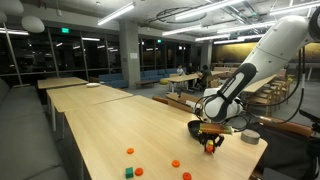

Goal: Put the orange circles into the bowl.

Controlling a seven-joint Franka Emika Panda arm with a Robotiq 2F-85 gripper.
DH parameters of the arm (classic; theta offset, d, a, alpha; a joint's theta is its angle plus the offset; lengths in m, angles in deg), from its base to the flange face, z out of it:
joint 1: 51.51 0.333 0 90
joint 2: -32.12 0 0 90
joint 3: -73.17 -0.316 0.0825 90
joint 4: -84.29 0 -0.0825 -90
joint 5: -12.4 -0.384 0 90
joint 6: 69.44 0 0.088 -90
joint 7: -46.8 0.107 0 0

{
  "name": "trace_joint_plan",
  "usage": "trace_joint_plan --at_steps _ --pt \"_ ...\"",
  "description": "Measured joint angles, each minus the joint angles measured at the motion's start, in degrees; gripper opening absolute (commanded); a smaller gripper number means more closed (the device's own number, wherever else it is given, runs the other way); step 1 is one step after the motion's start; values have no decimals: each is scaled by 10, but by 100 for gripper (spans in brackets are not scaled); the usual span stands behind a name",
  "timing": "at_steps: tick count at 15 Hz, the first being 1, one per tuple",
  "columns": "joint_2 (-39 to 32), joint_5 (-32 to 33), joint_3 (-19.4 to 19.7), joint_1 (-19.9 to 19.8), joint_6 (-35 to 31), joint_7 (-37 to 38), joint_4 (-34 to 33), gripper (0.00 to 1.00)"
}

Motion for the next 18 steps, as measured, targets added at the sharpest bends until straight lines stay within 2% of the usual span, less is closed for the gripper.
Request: trace_joint_plan --at_steps 4,10,14,18 --pt "38 79 2 5 -13 3 0 26" --pt "81 154 3 -5 -16 31 -3 26" --pt "71 220 9 -23 -16 73 -25 26" --pt "38 242 22 -32 -15 79 -67 26"
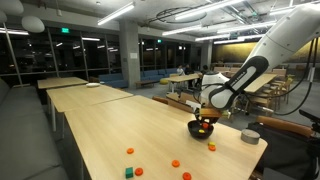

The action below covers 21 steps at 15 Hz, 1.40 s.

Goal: Put the orange circles into the bowl.

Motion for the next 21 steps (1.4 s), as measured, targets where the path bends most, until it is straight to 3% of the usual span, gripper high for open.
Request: trace_joint_plan --at_steps 2,7,15,21 --pt "-23 0 9 -1 0 -4 -26 68" --pt "-74 -39 20 0 20 -33 -81 100" --pt "-66 -200 -26 25 150 -160 -85 100" --pt "-62 -289 -28 31 277 -160 -74 100"
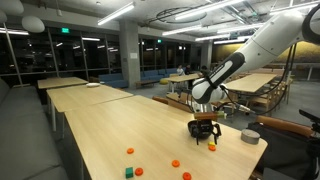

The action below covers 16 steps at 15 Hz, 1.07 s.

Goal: Put the orange circles into the bowl.

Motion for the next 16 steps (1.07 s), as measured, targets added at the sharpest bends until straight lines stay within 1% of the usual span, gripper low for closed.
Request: trace_joint_plan --at_steps 2,4,6,9,12,14,16 --pt "-2 -26 6 -1 8 18 8 100" --pt "-5 -51 12 -3 -3 38 19 100" --pt "-8 -73 16 -4 -41 57 34 100" --pt "-15 -82 19 -4 -126 93 67 100" --pt "-20 -57 22 1 -186 155 94 100" --pt "-20 -20 25 8 -204 209 103 100" --pt "-20 22 30 17 -209 263 103 100"
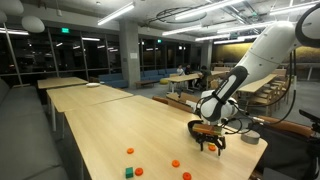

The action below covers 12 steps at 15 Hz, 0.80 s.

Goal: Put the orange circles into the bowl.

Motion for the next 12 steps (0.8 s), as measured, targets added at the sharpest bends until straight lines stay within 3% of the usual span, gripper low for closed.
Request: trace_joint_plan --at_steps 3,6,12 --pt "0 58 6 10 -5 74 0 100" --pt "0 94 11 12 -35 99 8 100" --pt "0 124 32 5 -233 55 75 100"
